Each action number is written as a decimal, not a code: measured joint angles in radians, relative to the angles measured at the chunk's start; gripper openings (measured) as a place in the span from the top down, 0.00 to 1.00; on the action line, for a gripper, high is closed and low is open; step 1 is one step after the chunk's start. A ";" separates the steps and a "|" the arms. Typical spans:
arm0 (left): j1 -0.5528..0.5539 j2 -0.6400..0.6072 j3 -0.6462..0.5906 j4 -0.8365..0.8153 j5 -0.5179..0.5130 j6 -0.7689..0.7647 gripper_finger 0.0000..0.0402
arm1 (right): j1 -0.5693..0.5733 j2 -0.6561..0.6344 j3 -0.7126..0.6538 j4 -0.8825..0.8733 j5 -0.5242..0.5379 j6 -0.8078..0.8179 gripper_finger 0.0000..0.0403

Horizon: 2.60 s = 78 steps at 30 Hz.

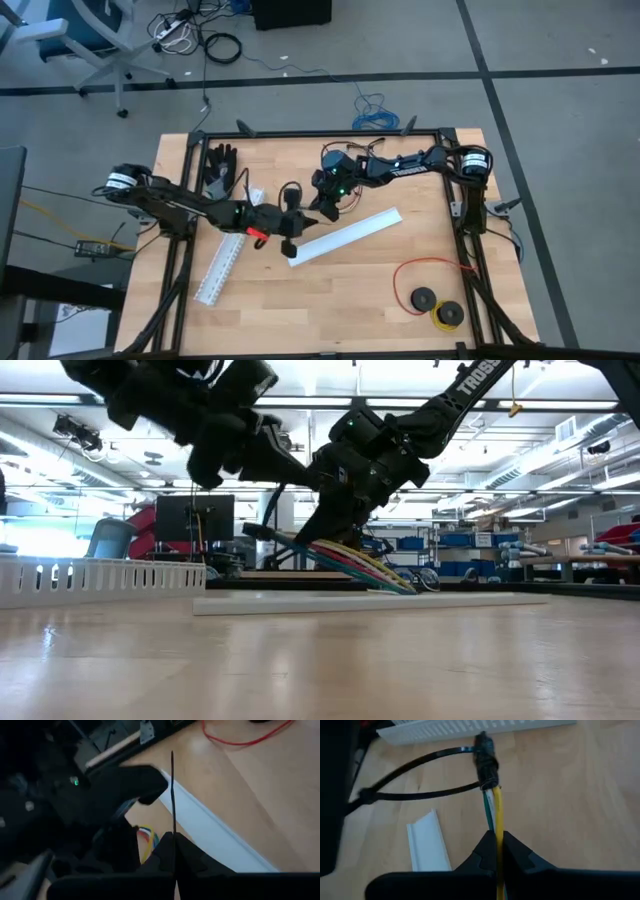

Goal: Ziptie cables
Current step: Wrap the cables together using a zip tie

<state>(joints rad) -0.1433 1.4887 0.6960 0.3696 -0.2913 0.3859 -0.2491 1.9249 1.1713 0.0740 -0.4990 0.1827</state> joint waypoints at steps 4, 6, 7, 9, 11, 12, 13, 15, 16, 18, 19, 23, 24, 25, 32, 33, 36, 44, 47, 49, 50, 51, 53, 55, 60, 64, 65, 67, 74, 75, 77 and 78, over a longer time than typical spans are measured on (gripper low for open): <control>0.015 0.003 -0.023 -0.001 0.006 -0.058 1.00 | 0.042 0.001 0.000 0.004 0.118 -0.026 0.97; 0.018 0.005 -0.040 0.005 0.006 -0.105 1.00 | 0.061 0.001 0.000 0.002 0.165 -0.051 0.94; 0.018 0.005 -0.048 0.004 0.006 -0.123 1.00 | 0.069 0.001 0.000 0.003 0.180 -0.071 0.92; 0.019 0.006 -0.064 0.019 0.008 -0.135 1.00 | 0.083 0.001 0.000 0.004 0.211 -0.117 0.87; 0.019 0.006 -0.082 0.071 0.017 -0.136 1.00 | 0.091 0.001 0.000 0.018 0.228 -0.140 0.81; 0.020 0.006 -0.092 0.102 0.018 -0.136 1.00 | 0.092 0.001 0.000 0.034 0.227 -0.146 0.79; 0.023 0.006 -0.103 0.137 0.021 -0.135 1.00 | 0.092 0.001 0.000 0.047 0.221 -0.153 0.76; 0.027 0.006 -0.123 0.201 0.022 -0.136 1.00 | 0.090 0.001 0.000 0.060 0.200 -0.166 0.71; 0.031 0.006 -0.132 0.223 0.023 -0.136 1.00 | 0.090 0.001 0.000 0.059 0.188 -0.173 0.69; 0.037 0.006 -0.146 0.244 0.023 -0.136 1.00 | 0.087 -0.002 0.000 0.041 0.163 -0.177 0.66; 0.040 0.006 -0.154 0.247 0.023 -0.136 1.00 | 0.084 -0.005 0.000 0.026 0.147 -0.176 0.64; 0.052 0.006 -0.189 0.275 0.023 -0.138 1.00 | 0.071 -0.014 0.000 -0.043 0.114 -0.162 0.62; 0.054 0.006 -0.198 0.290 0.023 -0.139 1.00 | 0.068 -0.014 0.000 -0.059 0.101 -0.161 0.62; 0.057 0.006 -0.206 0.304 0.020 -0.139 1.00 | 0.065 -0.014 0.000 -0.077 0.092 -0.158 0.62; 0.085 0.005 -0.307 0.527 0.016 -0.099 1.00 | 0.085 -0.014 0.000 -0.159 0.232 -0.208 0.65; 0.088 0.005 -0.329 0.567 0.015 -0.087 1.00 | 0.095 -0.014 0.000 -0.158 0.269 -0.226 0.65; 0.106 0.005 -0.395 0.714 0.043 -0.078 1.00 | 0.127 -0.014 0.000 -0.157 0.379 -0.269 0.67; 0.194 0.005 -0.531 0.929 0.290 -0.077 1.00 | 0.182 -0.014 0.000 -0.140 0.497 -0.282 0.71; 0.228 0.005 -0.537 0.930 0.394 -0.069 1.00 | 0.182 -0.014 0.000 -0.131 0.507 -0.281 0.72; 0.244 0.005 -0.537 0.934 0.408 -0.047 1.00 | 0.180 -0.014 0.000 -0.128 0.507 -0.265 0.72; 0.250 0.005 -0.537 0.941 0.409 -0.030 1.00 | 0.179 -0.014 0.000 -0.128 0.507 -0.255 0.72; 0.257 0.005 -0.537 0.947 0.409 -0.018 1.00 | 0.177 -0.014 0.000 -0.131 0.508 -0.246 0.72; 0.268 0.005 -0.537 0.952 0.409 -0.011 1.00 | 0.177 -0.011 0.000 -0.148 0.508 -0.239 0.72; 0.274 0.005 -0.536 0.950 0.409 -0.012 1.00 | 0.177 0.006 0.001 -0.150 0.510 -0.237 0.72; 0.276 0.005 -0.536 0.955 0.404 -0.020 1.00 | 0.185 0.048 0.001 -0.195 0.532 -0.237 0.72; 0.276 0.005 -0.535 0.972 0.399 -0.025 1.00 | 0.187 0.068 0.003 -0.177 0.576 -0.247 0.72; 0.276 0.005 -0.535 0.973 0.400 -0.026 1.00 | 0.187 0.072 0.004 -0.175 0.576 -0.248 0.72; 0.276 0.006 -0.535 0.973 0.399 -0.026 0.99 | 0.184 0.077 0.004 -0.177 0.563 -0.249 0.75; 0.276 0.006 -0.526 0.963 0.390 -0.017 0.99 | 0.191 0.071 0.003 -0.145 0.556 -0.247 0.96; 0.276 0.006 -0.527 0.964 0.390 -0.016 0.99 | 0.196 0.064 0.001 -0.143 0.560 -0.247 0.96; 0.276 0.006 -0.527 0.961 0.385 -0.021 0.99 | 0.206 0.050 -0.001 -0.137 0.557 -0.255 0.98; 0.276 0.006 -0.527 0.962 0.382 -0.029 0.99 | 0.214 0.035 -0.001 -0.138 0.564 -0.261 0.99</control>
<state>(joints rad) 0.1322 1.4944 0.1692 1.3311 0.0909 0.3566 -0.0348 1.9602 1.1702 -0.0635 0.0650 -0.0780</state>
